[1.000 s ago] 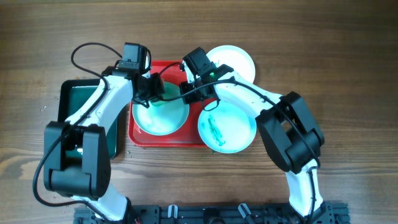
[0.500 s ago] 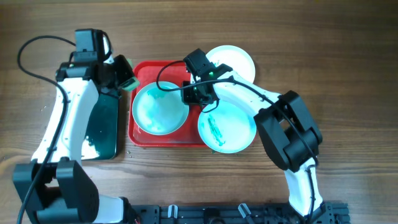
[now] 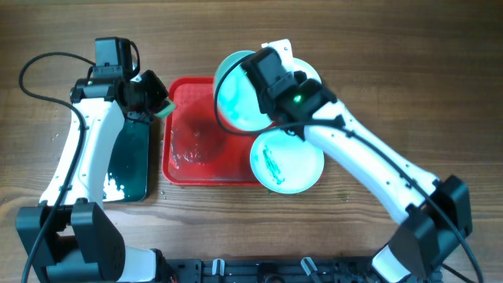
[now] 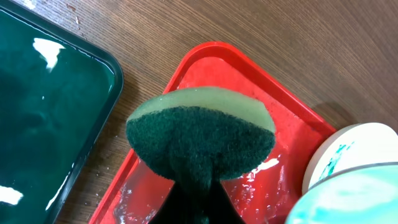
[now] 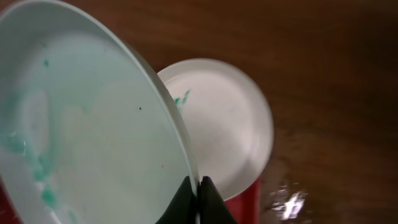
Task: Clean dirty plates on tray and stack at the side
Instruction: 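Lift the cleaned plate off the tray with the right gripper, then place the plate on the table right of the tray, release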
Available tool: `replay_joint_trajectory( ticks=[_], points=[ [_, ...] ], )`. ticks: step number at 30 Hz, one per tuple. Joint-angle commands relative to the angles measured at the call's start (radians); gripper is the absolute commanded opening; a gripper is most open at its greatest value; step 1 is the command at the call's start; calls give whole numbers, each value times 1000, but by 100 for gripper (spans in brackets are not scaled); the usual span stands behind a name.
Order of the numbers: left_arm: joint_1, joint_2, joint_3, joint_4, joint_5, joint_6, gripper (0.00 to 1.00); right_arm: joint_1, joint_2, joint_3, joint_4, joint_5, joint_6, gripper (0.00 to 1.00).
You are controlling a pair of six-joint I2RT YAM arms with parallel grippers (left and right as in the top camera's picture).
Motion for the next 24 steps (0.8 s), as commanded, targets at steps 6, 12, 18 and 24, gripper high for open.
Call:
replay_joint_trajectory(
  ticks=[6,12,18,24],
  points=[
    [5,-8,11,2,-40,-12,4,266,7,3,-8,739,-82,4],
    [5,-8,11,3,-39,-58,4,351,6,3,63,958,-94,4],
    [5,-8,11,3,-39,-58,4,326,0,3,39,467,-100,4],
    [5,-8,11,2,-39,-57,4,82,-154,3,-36,-121,0,4]
  ],
)
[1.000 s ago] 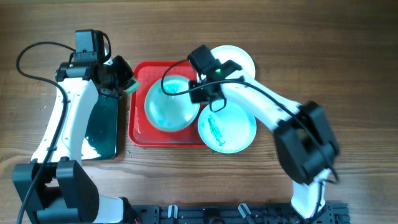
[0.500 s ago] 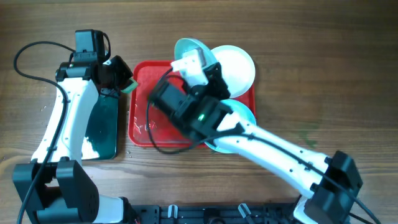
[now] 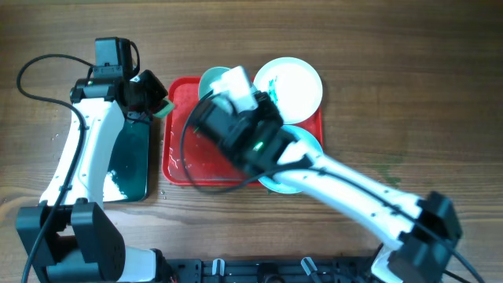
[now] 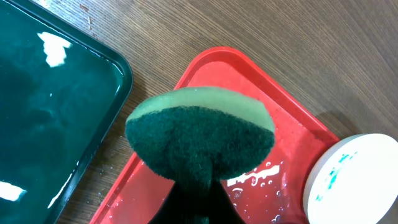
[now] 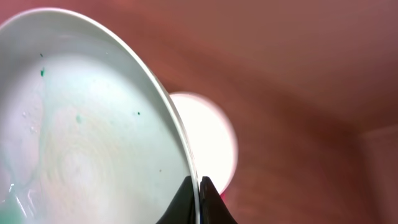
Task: Clean dirty plates on tray and stack at the side
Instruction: 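Place the plate on the table right of the tray, release, then move the right gripper back and grip the next plate's rim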
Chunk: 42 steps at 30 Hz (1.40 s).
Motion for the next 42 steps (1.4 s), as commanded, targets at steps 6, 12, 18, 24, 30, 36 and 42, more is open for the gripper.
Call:
replay_joint_trajectory(
  ticks=[6,12,18,24,30,36,42],
  points=[
    [4,-8,11,2,-13,-21,4,-726,-219,5,-96,-969,69,4],
    [4,-8,11,3,-14,-21,4,-1128,-125,-120,-144,-1060,25,4],
    [4,-8,11,2,-13,-21,4,-1212,-92,-389,62,-994,105,4],
    [4,-8,11,3,-13,-21,4,-1212,-90,-546,276,-888,137,15],
    [4,-8,11,3,-13,-20,4,-1203,-126,-459,147,-943,54,38],
    [4,-8,11,3,-13,-21,4,-1091,-179,-340,-53,-1214,-105,43],
    [4,-8,11,2,-13,-20,4,-833,-161,-406,-180,-1136,-147,43]
  ],
)
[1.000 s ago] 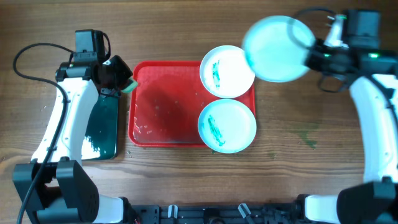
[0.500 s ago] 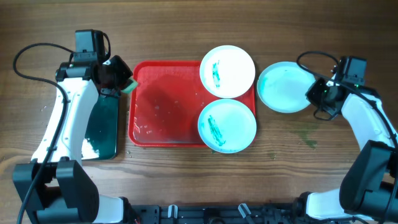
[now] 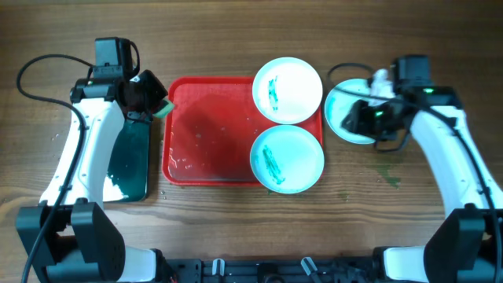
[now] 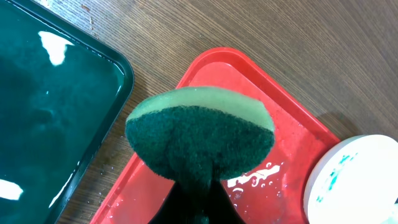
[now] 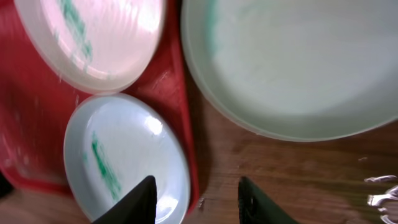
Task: Clean dirty plates on tray and stack at the side
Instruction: 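Move the right gripper back and grip the next plate's rim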
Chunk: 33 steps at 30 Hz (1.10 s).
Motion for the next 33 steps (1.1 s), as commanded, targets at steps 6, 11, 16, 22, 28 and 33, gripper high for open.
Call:
replay_joint_trajectory(
  ticks=[6,11,16,22,28,33],
  points=[
    [5,-8,11,2,-10,-17,4,183,10,-172,29,49,-36,35],
    [5,-8,11,2,-10,-18,4,184,10,-241,86,93,-17,36],
    [5,-8,11,2,-10,-18,4,186,10,-307,170,63,-17,36],
    [5,-8,11,2,-10,-18,4,186,10,-320,200,43,-20,34],
    [5,-8,11,3,-10,-18,4,244,10,-333,261,49,50,26],
    [5,-8,11,3,-10,-18,4,271,10,-332,254,75,82,9]
  ],
)
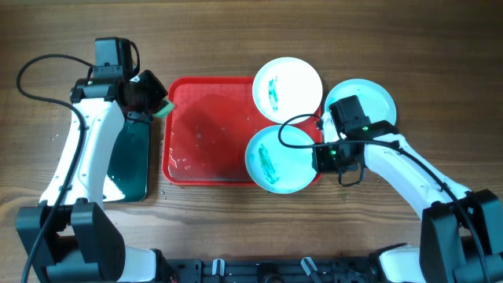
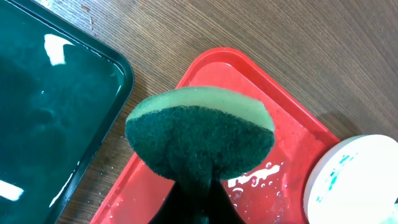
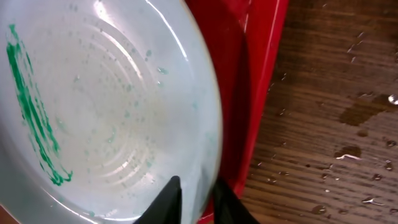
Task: Clean dirty plates on tray and stack at the side
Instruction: 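Move the right gripper back and grip the next plate's rim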
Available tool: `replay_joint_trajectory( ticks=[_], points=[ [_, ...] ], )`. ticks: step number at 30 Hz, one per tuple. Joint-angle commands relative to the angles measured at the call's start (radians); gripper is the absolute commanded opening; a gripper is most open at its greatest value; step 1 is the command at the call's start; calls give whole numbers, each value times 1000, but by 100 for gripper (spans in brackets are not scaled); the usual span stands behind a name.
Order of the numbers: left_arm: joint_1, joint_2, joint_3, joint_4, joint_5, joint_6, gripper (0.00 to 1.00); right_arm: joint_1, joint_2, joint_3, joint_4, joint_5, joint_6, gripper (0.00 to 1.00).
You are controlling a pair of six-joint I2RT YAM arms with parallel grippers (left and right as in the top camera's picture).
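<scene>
A red tray carries two white plates with green smears: one at the back right, one at the front right. A mint plate lies on the wood to the right of the tray. My right gripper is open, and its fingers straddle the front plate's right rim. My left gripper is shut on a green sponge above the tray's back left corner.
A dark green water basin sits left of the tray. Water drops lie on the tray floor and on the wood right of the tray. The right arm's cable arcs over the front plate.
My right gripper was wide open beside the mint plate on the table. It has moved to the front dirty plate, with its fingers closer together around the rim. The left arm has not moved.
My right gripper held the mint plate tilted over the tray's back, then further left over the tray. Later that plate lay on the wood right of the tray and the gripper was open. Now it straddles the front dirty plate's rim. The left held the sponge throughout.
</scene>
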Motion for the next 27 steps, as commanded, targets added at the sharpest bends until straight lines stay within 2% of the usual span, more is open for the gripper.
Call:
replay_joint_trajectory(
  ticks=[1,6,11,14,17,24,27],
  points=[
    [5,-8,11,3,-10,-17,4,5,9,-9,-6,9,36,5],
    [5,-8,11,3,-10,-17,4,20,9,32,-43,-22,36,4],
    [5,-8,11,3,-10,-18,4,142,10,38,35,-19,111,4],
    [5,-8,11,3,-10,-18,4,228,10,103,9,64,144,4],
    [5,-8,11,2,-10,-18,4,262,16,166,48,69,186,4],
    [5,-8,11,2,-10,-18,4,373,206,251,318,92,383,4],
    [5,-8,11,-1,-10,-17,4,414,327,315,336,93,377,4]
  ],
)
